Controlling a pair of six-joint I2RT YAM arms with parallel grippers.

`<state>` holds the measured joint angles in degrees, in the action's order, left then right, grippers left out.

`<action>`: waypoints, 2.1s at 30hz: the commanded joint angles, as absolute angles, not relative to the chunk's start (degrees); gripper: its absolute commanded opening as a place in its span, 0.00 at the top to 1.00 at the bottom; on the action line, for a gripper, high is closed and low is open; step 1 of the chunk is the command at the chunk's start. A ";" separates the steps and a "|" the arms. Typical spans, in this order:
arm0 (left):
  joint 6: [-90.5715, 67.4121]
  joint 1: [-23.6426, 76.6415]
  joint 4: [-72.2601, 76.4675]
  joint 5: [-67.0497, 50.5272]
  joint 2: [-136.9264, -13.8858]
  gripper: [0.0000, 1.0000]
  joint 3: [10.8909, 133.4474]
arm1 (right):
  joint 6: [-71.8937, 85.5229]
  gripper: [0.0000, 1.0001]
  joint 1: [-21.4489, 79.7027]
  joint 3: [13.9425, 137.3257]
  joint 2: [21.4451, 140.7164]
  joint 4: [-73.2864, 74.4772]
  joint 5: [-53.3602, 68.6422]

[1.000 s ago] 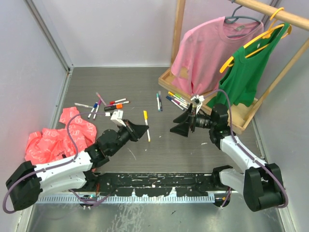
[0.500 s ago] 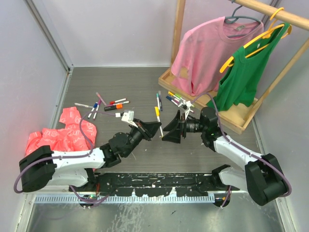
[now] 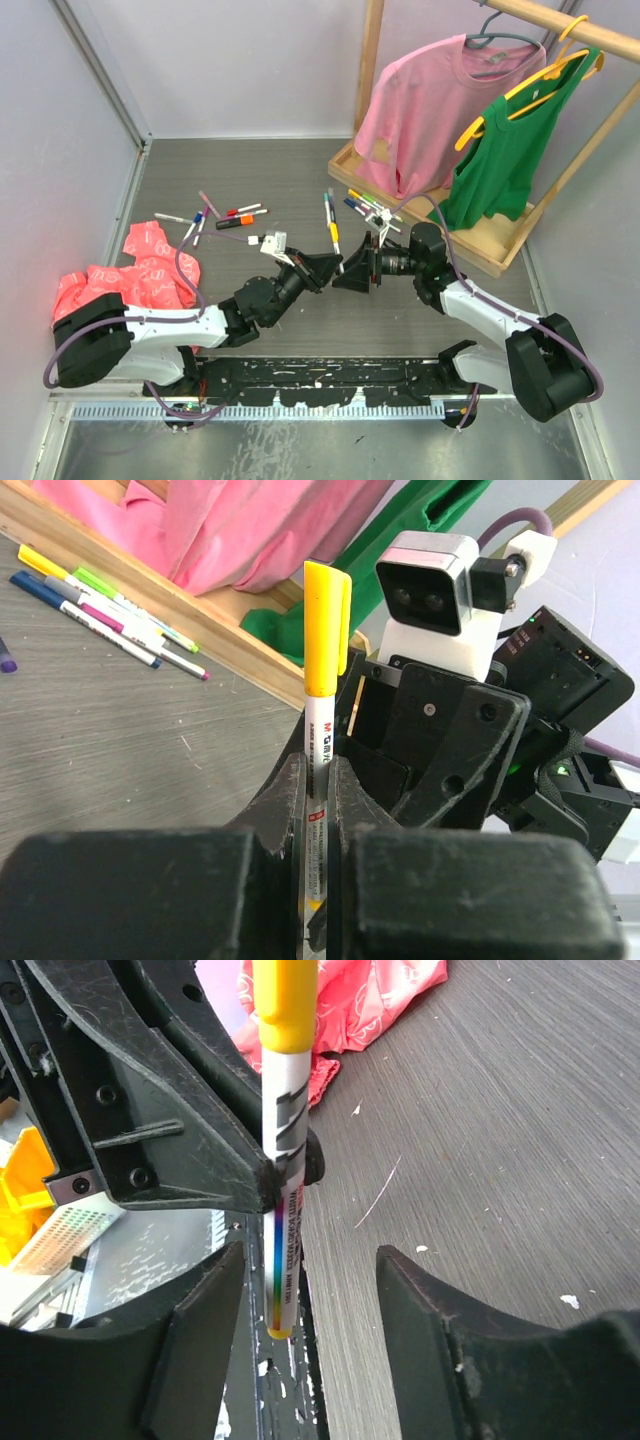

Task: Open the pen caps
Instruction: Open the pen cap from the pen.

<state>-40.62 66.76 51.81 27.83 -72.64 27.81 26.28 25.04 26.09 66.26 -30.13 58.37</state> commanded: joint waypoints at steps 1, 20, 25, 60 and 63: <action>-39.11 67.20 57.48 29.75 -72.33 1.00 30.07 | 27.67 0.42 25.27 28.01 65.72 -33.71 57.68; -39.37 67.24 59.58 29.85 -76.04 0.96 29.74 | 28.69 0.76 25.36 28.83 65.68 -33.67 59.49; -39.59 67.24 59.51 30.05 -74.93 0.73 28.92 | 26.58 0.99 25.25 29.79 65.67 -31.74 60.52; -49.62 45.43 59.72 -20.96 -63.87 0.18 28.59 | 5.99 0.99 24.74 38.22 67.38 -9.57 79.56; -50.23 45.28 60.62 -21.64 -65.72 0.27 29.49 | 5.98 0.99 24.76 38.35 67.59 -9.37 79.58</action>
<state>-48.75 45.71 53.91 -18.52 -64.47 26.17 7.20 24.91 35.57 67.35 -8.88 78.35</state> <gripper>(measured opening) 0.775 0.188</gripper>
